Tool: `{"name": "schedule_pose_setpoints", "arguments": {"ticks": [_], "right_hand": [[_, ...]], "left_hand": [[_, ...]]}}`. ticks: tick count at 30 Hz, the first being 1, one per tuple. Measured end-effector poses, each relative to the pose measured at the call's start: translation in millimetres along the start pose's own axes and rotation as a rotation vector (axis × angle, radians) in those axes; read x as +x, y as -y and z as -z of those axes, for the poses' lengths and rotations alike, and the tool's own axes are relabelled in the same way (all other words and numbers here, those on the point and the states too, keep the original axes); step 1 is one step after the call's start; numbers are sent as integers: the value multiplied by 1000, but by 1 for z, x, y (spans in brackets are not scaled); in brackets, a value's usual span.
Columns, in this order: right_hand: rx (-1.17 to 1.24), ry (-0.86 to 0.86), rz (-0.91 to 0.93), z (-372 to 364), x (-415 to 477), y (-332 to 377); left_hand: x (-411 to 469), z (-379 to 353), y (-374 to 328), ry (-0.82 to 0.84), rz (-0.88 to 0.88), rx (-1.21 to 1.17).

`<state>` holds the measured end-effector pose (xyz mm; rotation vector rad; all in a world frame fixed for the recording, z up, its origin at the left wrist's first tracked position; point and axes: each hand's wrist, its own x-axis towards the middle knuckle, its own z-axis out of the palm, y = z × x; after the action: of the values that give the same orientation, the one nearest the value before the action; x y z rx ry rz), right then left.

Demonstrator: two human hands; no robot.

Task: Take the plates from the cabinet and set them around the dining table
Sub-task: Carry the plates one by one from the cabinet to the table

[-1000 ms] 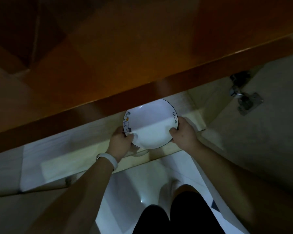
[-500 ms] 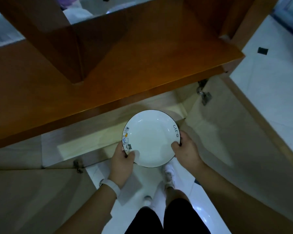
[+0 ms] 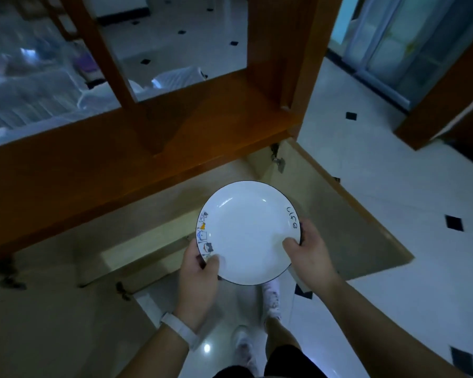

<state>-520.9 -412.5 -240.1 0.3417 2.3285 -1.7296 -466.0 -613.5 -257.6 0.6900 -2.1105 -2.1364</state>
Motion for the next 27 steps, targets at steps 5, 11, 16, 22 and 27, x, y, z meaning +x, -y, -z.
{"name": "schedule_pose_setpoints", "arguments": {"ticks": [5,11,16,22,27], "right_hand": [[98,-98,4,40,-45,22],[226,-214,70,91,-87,34],[288,-340,131,144,-126,29],[297,-490,133,232,-188,3],[279,-632,110,313,-255,-41]], "left_hand": [[-28,-19,-41,124,-47,-72],[-53,-59,-78,277,-74,-136],[-88,-106,-98,399,-125,-159],[-159,-185,-104,577,-98,-209],[-233,-259,-96,747,-94,-205]]}}
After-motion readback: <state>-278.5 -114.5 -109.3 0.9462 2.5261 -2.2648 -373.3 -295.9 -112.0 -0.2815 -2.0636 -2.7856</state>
